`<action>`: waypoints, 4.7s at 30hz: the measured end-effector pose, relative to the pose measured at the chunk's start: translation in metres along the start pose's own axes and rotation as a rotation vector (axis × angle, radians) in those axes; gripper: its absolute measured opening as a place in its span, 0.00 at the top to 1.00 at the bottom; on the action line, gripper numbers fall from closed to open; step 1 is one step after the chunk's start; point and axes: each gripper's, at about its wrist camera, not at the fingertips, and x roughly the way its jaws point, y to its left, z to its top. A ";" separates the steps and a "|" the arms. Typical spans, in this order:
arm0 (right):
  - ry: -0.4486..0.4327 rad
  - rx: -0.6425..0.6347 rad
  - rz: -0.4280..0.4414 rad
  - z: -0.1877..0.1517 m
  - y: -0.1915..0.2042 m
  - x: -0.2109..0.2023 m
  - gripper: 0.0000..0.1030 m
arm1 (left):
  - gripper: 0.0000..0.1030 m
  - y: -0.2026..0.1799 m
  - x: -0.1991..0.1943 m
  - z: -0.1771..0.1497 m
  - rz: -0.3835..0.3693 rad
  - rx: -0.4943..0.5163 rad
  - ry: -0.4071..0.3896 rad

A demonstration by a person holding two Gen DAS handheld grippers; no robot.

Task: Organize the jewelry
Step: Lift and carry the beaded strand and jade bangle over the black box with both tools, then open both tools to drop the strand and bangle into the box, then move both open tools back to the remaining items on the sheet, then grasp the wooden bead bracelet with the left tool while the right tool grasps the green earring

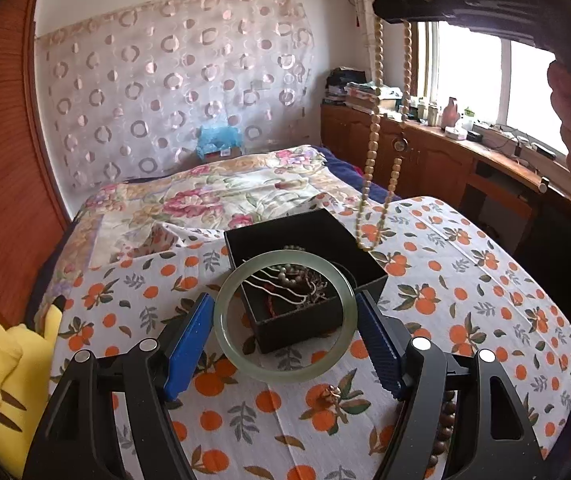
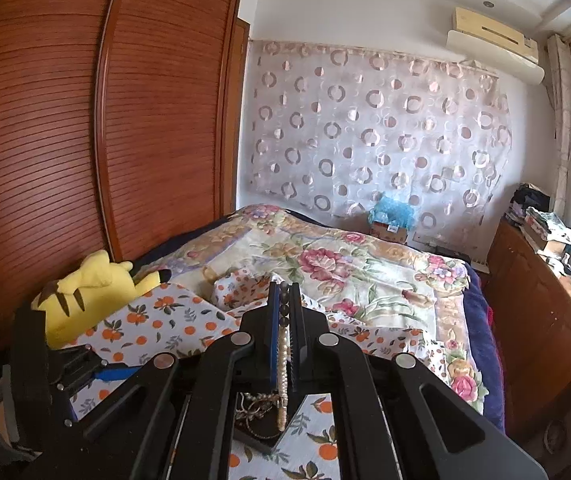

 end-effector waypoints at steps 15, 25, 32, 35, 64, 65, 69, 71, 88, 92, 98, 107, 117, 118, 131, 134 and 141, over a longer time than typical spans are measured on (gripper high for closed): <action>0.129 0.029 0.047 -0.042 0.007 0.054 0.95 | 0.33 0.009 0.017 0.008 0.020 -0.015 0.016; 0.207 0.105 0.089 -0.079 0.000 0.086 0.94 | 0.33 0.013 0.038 0.011 0.041 -0.009 0.047; 0.208 0.127 0.081 -0.096 -0.011 0.080 0.81 | 0.33 0.011 0.059 0.021 0.054 0.007 0.065; 0.216 0.120 0.068 -0.108 -0.016 0.075 0.80 | 0.33 0.005 0.073 0.027 0.058 0.025 0.076; 0.225 0.184 0.076 -0.211 -0.010 0.003 0.64 | 0.27 -0.026 0.042 -0.011 -0.025 0.034 0.082; 0.225 0.190 0.085 -0.214 -0.008 -0.001 0.61 | 0.27 -0.026 0.038 -0.016 -0.031 0.034 0.083; 0.211 0.204 0.070 -0.225 -0.002 -0.016 0.59 | 0.27 -0.031 0.020 -0.036 -0.074 0.013 0.092; 0.212 0.205 0.059 -0.230 0.001 -0.022 0.59 | 0.27 -0.034 0.014 -0.045 -0.086 0.011 0.097; 0.277 0.166 0.078 -0.269 0.042 -0.042 0.59 | 0.69 -0.071 0.021 -0.087 -0.199 0.053 0.229; 0.284 0.165 0.089 -0.270 0.048 -0.042 0.59 | 0.70 -0.074 0.024 -0.090 -0.205 0.056 0.243; 0.292 0.156 0.102 -0.269 0.054 -0.043 0.59 | 0.88 -0.073 0.026 -0.092 -0.203 0.059 0.246; 0.321 0.131 0.141 -0.272 0.072 -0.037 0.59 | 0.88 -0.056 -0.012 -0.090 -0.195 0.006 0.152; 0.375 0.072 0.156 -0.271 0.094 -0.024 0.59 | 0.88 -0.040 -0.045 -0.084 -0.156 -0.036 0.065; 0.382 0.064 0.149 -0.272 0.095 -0.023 0.59 | 0.88 -0.039 -0.045 -0.085 -0.156 -0.039 0.064; 0.404 0.056 0.066 -0.277 0.078 -0.029 0.71 | 0.88 -0.037 -0.045 -0.087 -0.157 -0.045 0.066; 0.400 0.057 0.066 -0.277 0.077 -0.028 0.85 | 0.88 -0.037 -0.045 -0.087 -0.157 -0.045 0.066; 0.379 0.067 0.075 -0.273 0.072 -0.028 0.89 | 0.88 -0.036 -0.046 -0.085 -0.157 -0.056 0.053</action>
